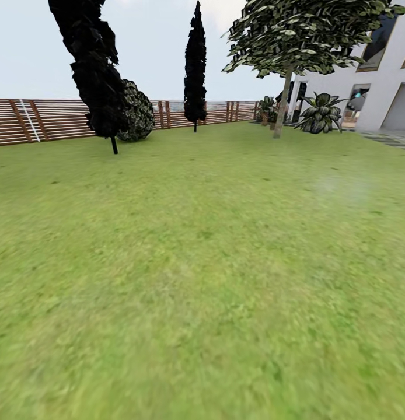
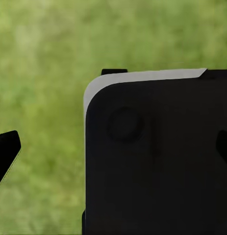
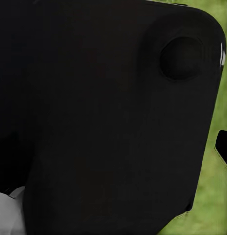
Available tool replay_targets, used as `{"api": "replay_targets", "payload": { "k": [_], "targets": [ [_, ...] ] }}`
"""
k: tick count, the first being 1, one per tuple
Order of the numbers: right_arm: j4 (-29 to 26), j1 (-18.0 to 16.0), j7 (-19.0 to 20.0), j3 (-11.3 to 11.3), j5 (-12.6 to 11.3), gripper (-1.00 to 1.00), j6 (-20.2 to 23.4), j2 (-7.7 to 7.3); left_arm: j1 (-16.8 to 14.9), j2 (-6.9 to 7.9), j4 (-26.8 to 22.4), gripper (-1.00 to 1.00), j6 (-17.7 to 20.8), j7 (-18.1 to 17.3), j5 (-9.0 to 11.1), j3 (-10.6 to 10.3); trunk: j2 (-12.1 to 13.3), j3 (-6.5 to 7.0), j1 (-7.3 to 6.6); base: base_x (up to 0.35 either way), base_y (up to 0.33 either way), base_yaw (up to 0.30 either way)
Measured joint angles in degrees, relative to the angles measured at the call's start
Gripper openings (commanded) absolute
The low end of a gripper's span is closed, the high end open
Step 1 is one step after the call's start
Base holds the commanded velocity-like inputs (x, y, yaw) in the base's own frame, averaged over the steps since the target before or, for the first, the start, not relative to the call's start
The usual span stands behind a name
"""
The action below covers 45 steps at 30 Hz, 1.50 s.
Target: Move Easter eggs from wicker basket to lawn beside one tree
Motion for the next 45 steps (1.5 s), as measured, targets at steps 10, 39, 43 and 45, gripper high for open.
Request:
{"api": "replay_targets", "payload": {
  "k": [10, 39, 43, 45],
  "targets": [
    [0.0, 0.0, 0.0, 0.0, 0.0, 1.00, 0.0, -0.01, 0.0, -0.06, 0.0, 1.00, 0.0, 0.0, 0.0, -0.1, 0.0, 0.00, 0.00, 0.337, 0.000, 0.000],
    [-0.6, 0.0, 0.0, -0.1, -0.1, 1.00, -0.1, 0.16, 0.0, 0.01, 0.1, 1.00, 0.0, 0.0, 0.0, -0.1, 0.0, 0.00, 0.00, 0.329, 0.000, 0.000],
    [-1.1, 0.0, 0.0, -0.1, -0.2, 1.00, -0.2, 0.28, 0.0, -0.02, 0.1, 1.00, 0.0, 0.0, -0.1, -0.2, 0.0, 0.00, 0.00, 0.332, 0.000, 0.000],
    [-1.2, 0.0, 0.0, -0.1, -0.2, 1.00, -0.2, 0.34, 0.0, -0.01, 0.1, 1.00, 0.0, 0.0, -0.1, -0.3, 0.0, 0.00, 0.00, 0.334, 0.000, 0.000]
  ]
}}
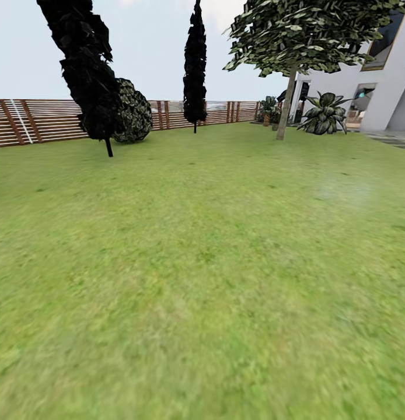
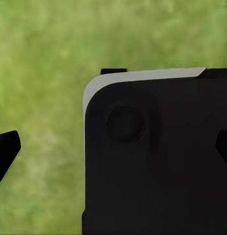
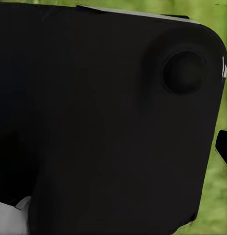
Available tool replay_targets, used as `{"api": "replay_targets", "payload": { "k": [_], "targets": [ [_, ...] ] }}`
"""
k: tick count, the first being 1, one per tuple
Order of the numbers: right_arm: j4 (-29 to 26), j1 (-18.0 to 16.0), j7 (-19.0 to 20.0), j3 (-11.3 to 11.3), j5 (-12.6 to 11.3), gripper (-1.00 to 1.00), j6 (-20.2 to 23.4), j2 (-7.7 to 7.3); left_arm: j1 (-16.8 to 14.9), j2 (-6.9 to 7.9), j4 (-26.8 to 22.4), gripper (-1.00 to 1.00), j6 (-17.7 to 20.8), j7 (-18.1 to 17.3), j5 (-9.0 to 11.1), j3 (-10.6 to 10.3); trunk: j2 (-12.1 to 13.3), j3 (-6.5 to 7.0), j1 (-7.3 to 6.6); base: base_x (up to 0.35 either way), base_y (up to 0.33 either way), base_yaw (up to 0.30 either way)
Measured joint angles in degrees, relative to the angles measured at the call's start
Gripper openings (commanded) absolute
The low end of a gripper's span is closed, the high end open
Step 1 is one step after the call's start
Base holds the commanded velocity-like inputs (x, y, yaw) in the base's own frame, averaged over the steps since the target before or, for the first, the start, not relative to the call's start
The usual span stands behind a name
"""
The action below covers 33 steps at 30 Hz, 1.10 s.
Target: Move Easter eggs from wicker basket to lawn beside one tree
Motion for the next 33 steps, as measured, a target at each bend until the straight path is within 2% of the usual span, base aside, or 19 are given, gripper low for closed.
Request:
{"api": "replay_targets", "payload": {
  "k": [14, 33],
  "targets": [
    [-1.3, 0.0, 0.0, 0.3, -0.1, 1.00, -0.2, 1.10, 0.0, -0.05, -0.1, 1.00, 0.0, 0.0, 0.0, -0.1, 0.0, 0.00, 0.00, 0.334, 0.000, 0.000],
    [-1.5, 0.0, 0.0, 0.2, 0.0, 1.00, -2.1, 1.17, 0.0, -0.08, 0.0, 1.00, 0.0, 0.0, -0.2, -0.1, 0.0, 0.00, 0.00, 0.335, 0.000, 0.000]
  ]
}}
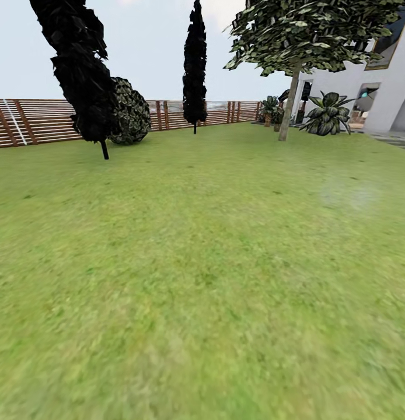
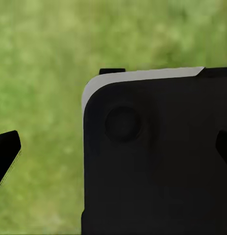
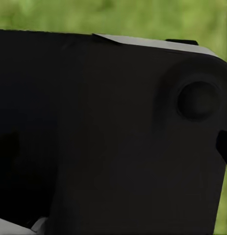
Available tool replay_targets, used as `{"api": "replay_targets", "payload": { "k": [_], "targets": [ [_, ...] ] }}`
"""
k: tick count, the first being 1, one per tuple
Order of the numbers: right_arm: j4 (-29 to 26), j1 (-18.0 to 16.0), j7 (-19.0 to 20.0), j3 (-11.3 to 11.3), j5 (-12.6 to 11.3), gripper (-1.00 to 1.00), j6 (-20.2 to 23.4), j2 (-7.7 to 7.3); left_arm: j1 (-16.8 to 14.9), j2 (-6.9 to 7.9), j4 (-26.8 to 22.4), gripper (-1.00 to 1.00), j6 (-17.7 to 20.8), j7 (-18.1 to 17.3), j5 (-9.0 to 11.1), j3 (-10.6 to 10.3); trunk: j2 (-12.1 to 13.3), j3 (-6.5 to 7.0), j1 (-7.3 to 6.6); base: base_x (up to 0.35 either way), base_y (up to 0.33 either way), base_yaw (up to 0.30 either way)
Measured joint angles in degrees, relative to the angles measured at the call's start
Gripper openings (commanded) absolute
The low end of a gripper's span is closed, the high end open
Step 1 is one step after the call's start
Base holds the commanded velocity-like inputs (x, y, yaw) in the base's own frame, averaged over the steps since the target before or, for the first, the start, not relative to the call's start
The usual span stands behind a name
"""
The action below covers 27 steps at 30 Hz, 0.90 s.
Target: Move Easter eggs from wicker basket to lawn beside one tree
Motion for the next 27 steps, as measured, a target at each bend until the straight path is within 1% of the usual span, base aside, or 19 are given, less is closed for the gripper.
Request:
{"api": "replay_targets", "payload": {
  "k": [22, 27],
  "targets": [
    [0.0, 0.0, 0.0, -0.1, -0.2, 1.00, -0.1, 0.10, 0.0, 0.05, 0.0, 1.00, 0.0, 0.0, 0.0, -0.1, 0.0, 0.00, 0.00, 0.335, 0.000, -0.002],
    [0.0, 0.0, 0.0, 0.0, -0.2, 1.00, -0.1, 0.14, 0.0, 0.02, 0.0, 1.00, 0.0, 0.0, 0.0, -0.1, 0.0, 0.00, 0.00, 0.335, 0.000, -0.158]
  ]
}}
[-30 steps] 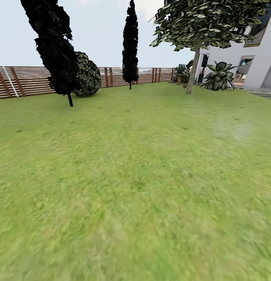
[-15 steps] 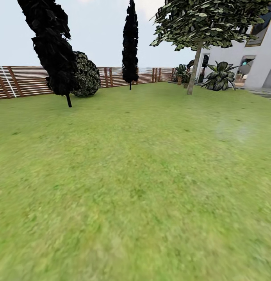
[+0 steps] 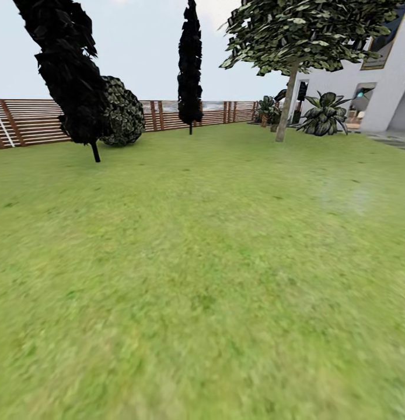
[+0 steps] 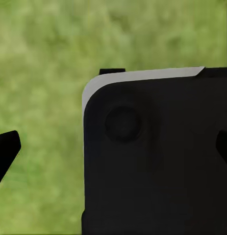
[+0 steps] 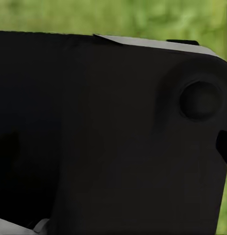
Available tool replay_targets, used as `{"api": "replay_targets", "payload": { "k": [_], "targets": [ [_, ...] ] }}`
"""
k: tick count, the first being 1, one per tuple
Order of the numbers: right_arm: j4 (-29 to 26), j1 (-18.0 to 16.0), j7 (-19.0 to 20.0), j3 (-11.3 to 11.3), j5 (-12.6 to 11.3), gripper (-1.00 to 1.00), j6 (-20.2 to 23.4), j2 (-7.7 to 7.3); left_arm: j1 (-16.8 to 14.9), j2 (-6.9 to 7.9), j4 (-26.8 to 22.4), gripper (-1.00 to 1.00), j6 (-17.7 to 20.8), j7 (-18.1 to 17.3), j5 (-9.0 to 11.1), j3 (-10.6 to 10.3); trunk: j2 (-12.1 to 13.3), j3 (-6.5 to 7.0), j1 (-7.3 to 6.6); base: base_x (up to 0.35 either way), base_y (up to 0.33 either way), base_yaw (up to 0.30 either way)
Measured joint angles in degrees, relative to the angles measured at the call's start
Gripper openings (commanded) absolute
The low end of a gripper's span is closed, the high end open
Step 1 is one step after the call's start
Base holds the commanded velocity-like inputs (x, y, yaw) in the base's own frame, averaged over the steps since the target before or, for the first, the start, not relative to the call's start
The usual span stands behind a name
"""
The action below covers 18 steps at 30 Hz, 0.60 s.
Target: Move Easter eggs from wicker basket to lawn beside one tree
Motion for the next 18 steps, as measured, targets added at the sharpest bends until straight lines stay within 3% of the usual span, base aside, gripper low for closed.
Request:
{"api": "replay_targets", "payload": {
  "k": [6, 18],
  "targets": [
    [0.0, 0.0, 0.0, 0.0, 0.0, 1.00, 0.0, 0.01, 0.0, 0.04, 0.0, 1.00, 0.0, 0.0, 0.0, 0.0, 0.0, 0.00, 0.00, 0.335, 0.000, -0.180],
    [0.0, 0.0, 0.0, 0.0, 0.0, 1.00, -0.1, 0.01, 0.0, 0.01, -0.1, 1.00, 0.0, 0.0, -0.1, 0.0, 0.0, 0.00, 0.00, 0.335, 0.000, -0.026]
  ]
}}
